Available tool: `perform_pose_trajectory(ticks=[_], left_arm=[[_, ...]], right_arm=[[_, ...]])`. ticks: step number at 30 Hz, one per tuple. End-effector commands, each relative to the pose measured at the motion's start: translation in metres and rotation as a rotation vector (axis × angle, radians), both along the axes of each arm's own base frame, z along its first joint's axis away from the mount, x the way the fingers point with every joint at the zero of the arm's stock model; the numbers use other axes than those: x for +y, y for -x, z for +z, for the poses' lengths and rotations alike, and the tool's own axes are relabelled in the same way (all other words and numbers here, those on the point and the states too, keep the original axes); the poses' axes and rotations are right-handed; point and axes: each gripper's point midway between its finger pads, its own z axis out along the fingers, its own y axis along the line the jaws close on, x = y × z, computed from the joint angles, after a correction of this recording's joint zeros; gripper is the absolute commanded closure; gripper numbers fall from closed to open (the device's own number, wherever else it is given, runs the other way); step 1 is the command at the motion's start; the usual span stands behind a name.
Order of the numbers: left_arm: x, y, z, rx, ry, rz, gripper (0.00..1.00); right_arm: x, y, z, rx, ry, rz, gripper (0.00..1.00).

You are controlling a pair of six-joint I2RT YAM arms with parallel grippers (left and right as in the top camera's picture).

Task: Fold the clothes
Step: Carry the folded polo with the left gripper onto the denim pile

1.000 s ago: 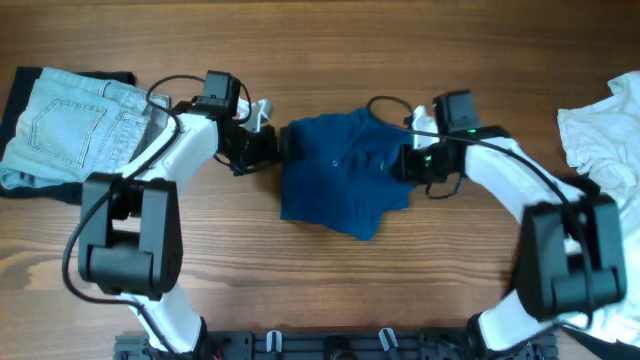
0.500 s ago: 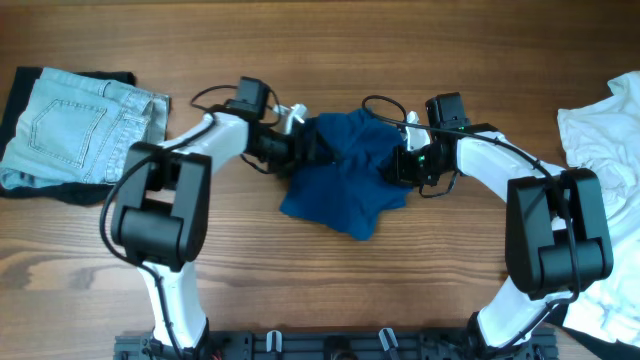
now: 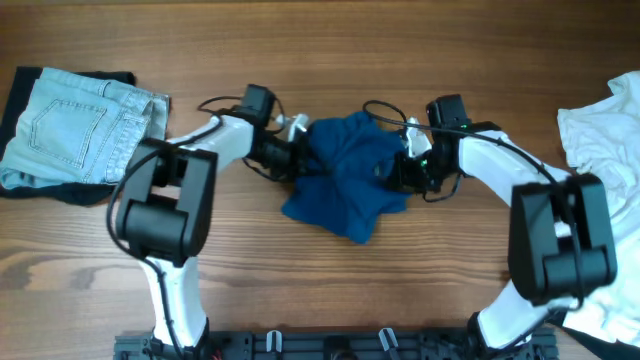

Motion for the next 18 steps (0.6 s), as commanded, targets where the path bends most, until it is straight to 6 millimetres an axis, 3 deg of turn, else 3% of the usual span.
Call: perform_pose_trajectory(ticks=[1,3,4,8,10,13,18], left_arm=[[0.061,-0.062,0.072,-0.216,-0.001,0.178,0.96],[0.091,-0.082,0.103,-0.301,0.002,0.252,0.96],[0.133,-0.104,0.139,-0.419,-0.004,0.348,0.96],[0.205,-0.132,0.179,-0.588,-0.028,0.512,0.96],[0.240,-0.141,0.186,-0.656,-0.062,0.578,0.96],[0.294,-0.149,0.179,-0.690,-0.170,0.694,0.96],[0.366,-0.131,0.164,-0.627,-0.283,0.846,0.96]], right_arm=[[0.001,-0.012,0.067,-0.222,-0.028,0.024,0.96],[0.001,-0.014,0.089,-0.290,-0.039,0.021,0.96],[0.001,-0.014,0.111,-0.354,-0.051,0.009,0.96],[0.001,-0.014,0.128,-0.394,-0.062,-0.018,0.96],[0.001,-0.014,0.128,-0.392,-0.063,-0.022,0.96],[0.001,-0.013,0.127,-0.374,-0.066,-0.039,0.96],[0.000,-0.011,0.126,-0.364,-0.064,-0.038,0.96]])
